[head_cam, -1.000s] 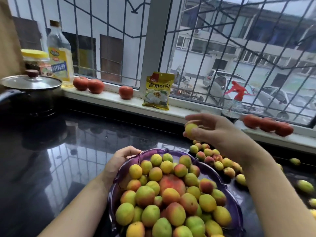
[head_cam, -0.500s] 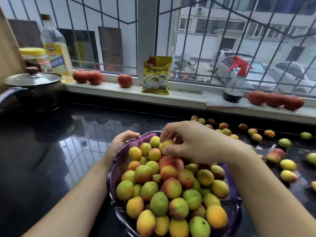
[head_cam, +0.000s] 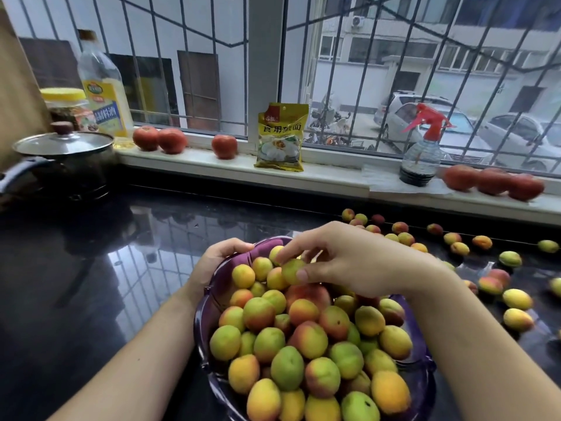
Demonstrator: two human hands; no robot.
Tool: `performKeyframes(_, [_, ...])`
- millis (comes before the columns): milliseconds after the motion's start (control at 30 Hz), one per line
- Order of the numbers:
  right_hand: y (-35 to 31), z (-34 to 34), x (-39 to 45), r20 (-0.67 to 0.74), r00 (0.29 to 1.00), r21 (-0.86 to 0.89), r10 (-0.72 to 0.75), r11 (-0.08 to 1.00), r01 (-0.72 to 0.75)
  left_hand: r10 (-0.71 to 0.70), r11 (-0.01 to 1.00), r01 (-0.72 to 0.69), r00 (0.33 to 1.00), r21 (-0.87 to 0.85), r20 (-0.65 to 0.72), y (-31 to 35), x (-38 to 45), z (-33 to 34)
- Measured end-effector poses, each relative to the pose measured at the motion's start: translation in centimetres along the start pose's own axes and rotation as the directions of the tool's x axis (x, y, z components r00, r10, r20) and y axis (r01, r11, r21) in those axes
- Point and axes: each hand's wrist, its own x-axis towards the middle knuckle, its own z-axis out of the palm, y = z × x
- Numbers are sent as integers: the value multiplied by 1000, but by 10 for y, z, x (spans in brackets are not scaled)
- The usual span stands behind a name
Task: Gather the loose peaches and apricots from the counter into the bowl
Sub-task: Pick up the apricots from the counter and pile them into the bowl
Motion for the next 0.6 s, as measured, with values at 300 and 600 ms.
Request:
performKeyframes(300, [-9,6,-1,55,998,-47,3,999,-1,22,999,-21,999,-35,26,2,-1,4])
performKeyframes(600, [0,-8,-4,-131,991,-24,-8,1000,5,142,987,-138,989,79,-47,13,-1,8])
